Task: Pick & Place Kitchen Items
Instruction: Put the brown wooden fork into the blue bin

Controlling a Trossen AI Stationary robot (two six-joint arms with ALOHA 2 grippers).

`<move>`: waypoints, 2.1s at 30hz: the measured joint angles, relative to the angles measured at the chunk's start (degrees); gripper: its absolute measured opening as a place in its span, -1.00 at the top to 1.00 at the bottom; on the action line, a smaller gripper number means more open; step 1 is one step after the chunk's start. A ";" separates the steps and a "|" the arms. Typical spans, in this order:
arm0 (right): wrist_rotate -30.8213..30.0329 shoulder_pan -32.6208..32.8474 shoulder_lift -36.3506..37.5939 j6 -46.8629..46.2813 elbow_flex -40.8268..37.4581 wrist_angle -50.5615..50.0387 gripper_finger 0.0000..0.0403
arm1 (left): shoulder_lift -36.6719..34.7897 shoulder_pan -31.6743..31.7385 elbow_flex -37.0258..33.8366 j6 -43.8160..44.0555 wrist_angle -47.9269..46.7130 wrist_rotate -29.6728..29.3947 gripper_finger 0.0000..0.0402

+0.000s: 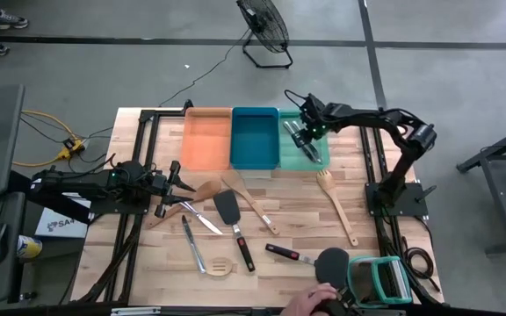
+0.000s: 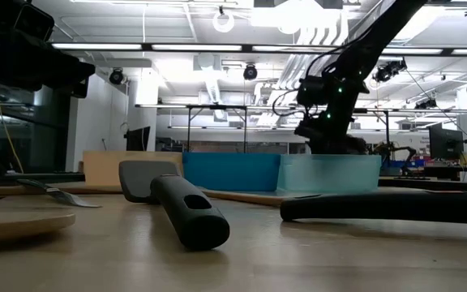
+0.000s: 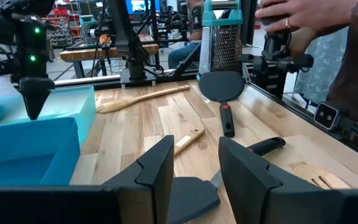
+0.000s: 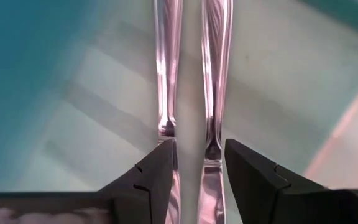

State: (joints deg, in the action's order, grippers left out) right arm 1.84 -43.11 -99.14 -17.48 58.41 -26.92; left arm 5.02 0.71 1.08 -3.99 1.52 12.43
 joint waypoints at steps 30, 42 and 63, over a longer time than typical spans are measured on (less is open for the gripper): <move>9.20 14.78 30.62 -4.85 -14.36 -7.20 0.31 | 0.00 0.02 0.00 0.00 0.00 0.00 0.38; 5.62 27.16 30.98 -18.05 -14.46 -21.24 0.31 | 0.00 0.01 0.00 -0.01 0.00 0.00 0.38; 0.17 41.10 23.14 -44.61 -14.46 -32.82 0.13 | 0.00 0.01 0.00 0.00 0.00 0.00 0.38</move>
State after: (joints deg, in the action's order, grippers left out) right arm 2.01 -2.01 -76.01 -62.09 43.94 -59.74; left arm 5.02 0.72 1.08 -3.99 1.52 12.43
